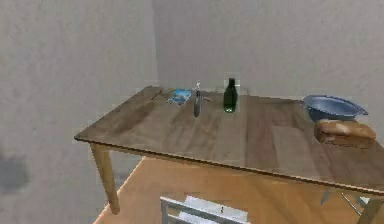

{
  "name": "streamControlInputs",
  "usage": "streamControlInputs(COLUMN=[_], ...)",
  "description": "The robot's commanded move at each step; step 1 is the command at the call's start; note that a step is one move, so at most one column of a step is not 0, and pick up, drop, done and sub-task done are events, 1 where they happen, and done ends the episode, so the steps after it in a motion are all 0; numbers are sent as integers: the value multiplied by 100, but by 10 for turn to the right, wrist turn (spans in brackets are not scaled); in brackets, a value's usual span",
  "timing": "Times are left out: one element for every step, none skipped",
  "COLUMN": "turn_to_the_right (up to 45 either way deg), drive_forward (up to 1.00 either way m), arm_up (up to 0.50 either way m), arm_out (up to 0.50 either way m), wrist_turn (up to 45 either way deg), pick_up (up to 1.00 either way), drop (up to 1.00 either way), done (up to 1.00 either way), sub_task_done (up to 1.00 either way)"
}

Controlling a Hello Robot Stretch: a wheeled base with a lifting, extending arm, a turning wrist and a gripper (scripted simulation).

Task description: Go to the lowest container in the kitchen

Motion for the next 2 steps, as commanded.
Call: streamControlInputs(turn_to_the_right=[0, 0], drive_forward=[100, 0], arm_up=[0, 0], arm_out=[0, 0], wrist_turn=[0, 0], pick_up=[0, 0], drop=[0, 0], done=[0, 100], sub_task_done=[0, 0])
